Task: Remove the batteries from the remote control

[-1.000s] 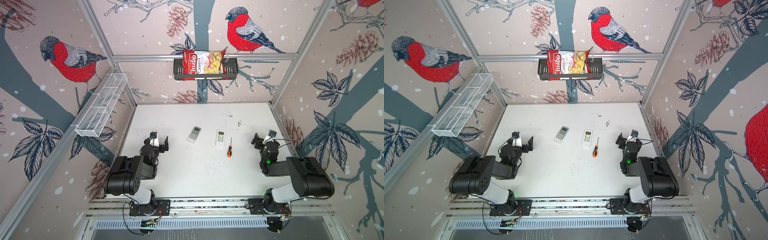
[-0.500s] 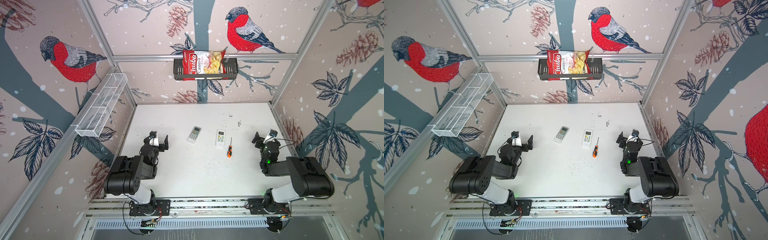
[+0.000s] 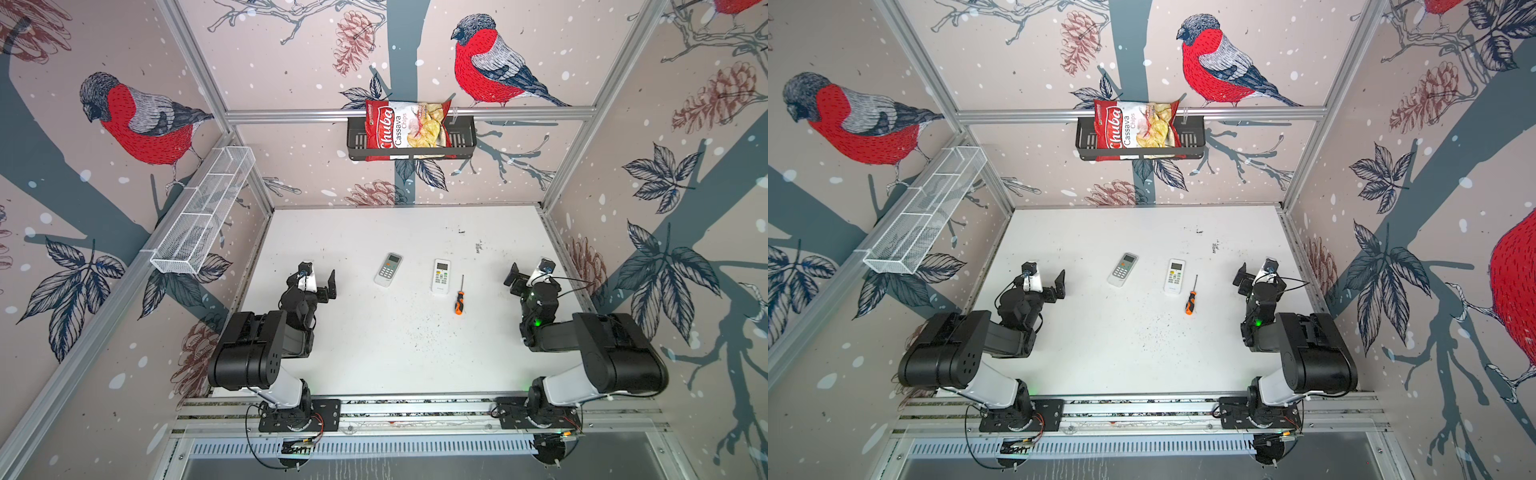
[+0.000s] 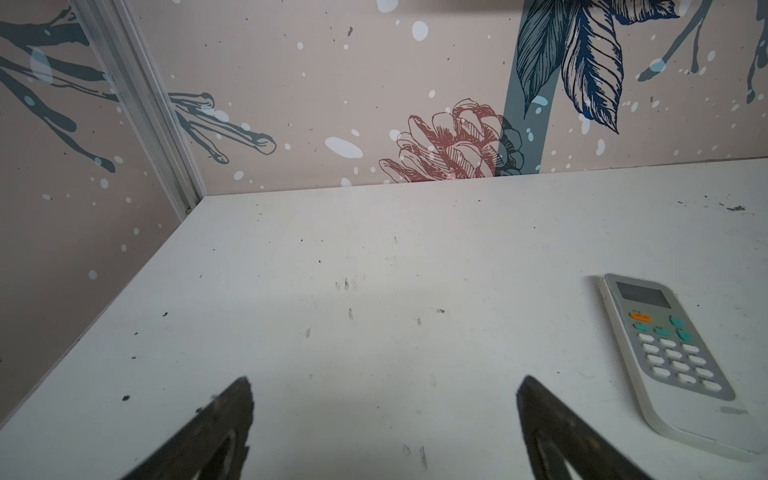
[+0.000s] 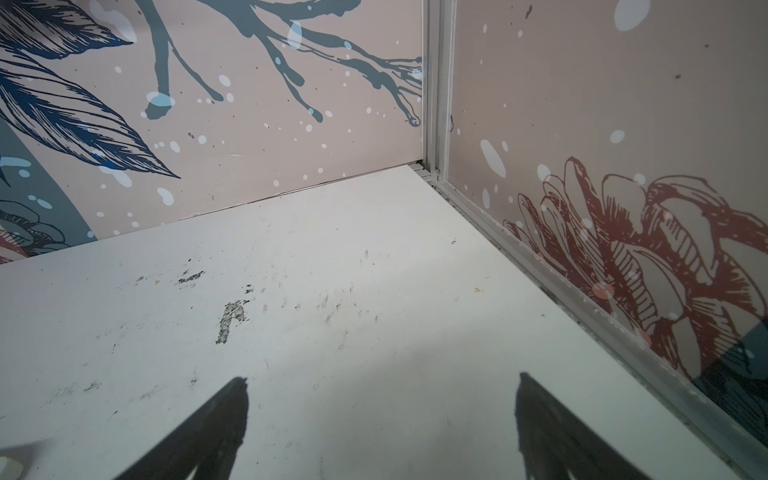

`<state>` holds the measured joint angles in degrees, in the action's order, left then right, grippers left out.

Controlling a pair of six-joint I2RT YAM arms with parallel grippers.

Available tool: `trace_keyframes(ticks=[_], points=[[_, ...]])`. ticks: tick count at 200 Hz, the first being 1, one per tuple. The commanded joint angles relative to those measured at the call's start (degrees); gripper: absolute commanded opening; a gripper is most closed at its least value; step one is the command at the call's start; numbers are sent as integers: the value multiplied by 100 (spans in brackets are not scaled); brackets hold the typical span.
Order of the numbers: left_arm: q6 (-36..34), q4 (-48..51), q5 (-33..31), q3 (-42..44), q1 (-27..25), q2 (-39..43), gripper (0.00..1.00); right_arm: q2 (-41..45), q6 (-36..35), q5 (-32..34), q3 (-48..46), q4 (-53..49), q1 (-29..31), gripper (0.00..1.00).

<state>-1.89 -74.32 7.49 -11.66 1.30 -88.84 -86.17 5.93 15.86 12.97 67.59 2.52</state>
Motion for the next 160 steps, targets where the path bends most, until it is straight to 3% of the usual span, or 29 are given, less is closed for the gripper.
trace_keyframes(ticks=[1,13,30,60,77,117,134,160], points=[[79,603,-273,-303,-30,403,98,136,-176,279,-58,405,142,100],[184,1909,-719,-911,-90,733,98,603,-303,571,58,-258,331,100],[233,3318,-487,-1626,-125,1017,97,1180,67,591,692,-1965,329,100],[128,4527,-561,-2572,-550,921,97,1376,545,-309,1312,-3179,366,100],[187,5628,-523,-3447,-858,446,97,1303,736,-797,1763,-3862,493,100],[-606,7770,-1465,-5369,-2234,-1019,96,1352,826,-1378,2251,-4543,938,100],[-558,8662,-1136,-6176,-2458,-1667,92,1354,899,-1673,2360,-4653,997,100],[-628,9237,-874,-7076,-2727,-2439,90,1411,916,-1907,2464,-4792,1130,100]])
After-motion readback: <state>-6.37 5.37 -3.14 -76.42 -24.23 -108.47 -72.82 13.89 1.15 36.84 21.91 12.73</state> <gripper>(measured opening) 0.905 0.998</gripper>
